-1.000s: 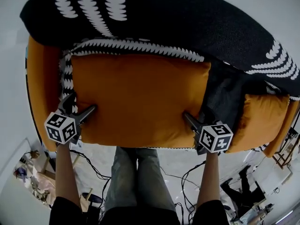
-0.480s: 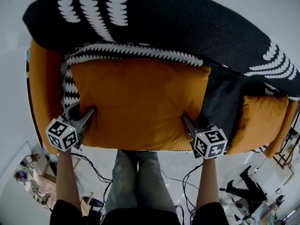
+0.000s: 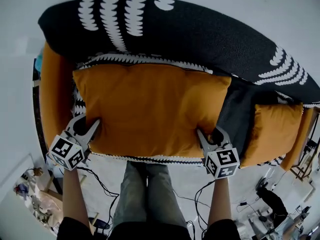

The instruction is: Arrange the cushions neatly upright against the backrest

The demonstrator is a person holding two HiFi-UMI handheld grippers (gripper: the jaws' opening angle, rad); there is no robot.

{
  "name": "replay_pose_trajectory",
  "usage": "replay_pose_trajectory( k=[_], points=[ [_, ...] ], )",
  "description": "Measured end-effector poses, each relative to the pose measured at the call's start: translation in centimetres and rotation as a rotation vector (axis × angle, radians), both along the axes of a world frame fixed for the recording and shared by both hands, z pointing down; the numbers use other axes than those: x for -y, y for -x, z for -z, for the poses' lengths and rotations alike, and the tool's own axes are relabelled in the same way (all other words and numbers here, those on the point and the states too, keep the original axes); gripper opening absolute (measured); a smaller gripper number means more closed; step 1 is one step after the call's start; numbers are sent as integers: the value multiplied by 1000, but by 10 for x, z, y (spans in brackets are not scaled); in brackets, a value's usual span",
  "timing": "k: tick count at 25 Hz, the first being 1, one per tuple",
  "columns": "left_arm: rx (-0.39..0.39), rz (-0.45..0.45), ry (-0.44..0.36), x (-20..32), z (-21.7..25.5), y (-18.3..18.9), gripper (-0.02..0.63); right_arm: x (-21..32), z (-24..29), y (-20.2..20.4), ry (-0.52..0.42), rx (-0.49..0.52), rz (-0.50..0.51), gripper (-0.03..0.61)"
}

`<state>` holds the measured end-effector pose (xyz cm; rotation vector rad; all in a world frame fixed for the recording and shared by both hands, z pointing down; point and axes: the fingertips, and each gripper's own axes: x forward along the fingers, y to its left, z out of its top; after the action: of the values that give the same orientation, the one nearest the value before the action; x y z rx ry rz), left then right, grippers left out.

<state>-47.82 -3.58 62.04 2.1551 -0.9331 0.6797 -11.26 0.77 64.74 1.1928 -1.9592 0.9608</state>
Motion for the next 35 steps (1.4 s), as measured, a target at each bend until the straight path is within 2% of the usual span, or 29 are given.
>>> replay_pose_trajectory(
  k=[13, 16, 22, 29, 35],
  points=[
    [14, -3, -352, 109, 146, -10, 107, 103, 139, -7, -355, -32, -32, 196],
    [12, 3, -403, 130, 163, -20, 109, 124, 157, -19, -414, -32, -44, 198],
    [53, 14, -354, 151, 131, -34, 109, 141, 130, -33, -395, -45, -49, 198],
    [47, 68, -281, 149, 92, -18, 104, 126, 82, -15, -300, -34, -31, 198],
    [59, 88, -199, 147, 57, -18, 112, 124, 47, -20, -218, -29, -12, 210]
  ],
)
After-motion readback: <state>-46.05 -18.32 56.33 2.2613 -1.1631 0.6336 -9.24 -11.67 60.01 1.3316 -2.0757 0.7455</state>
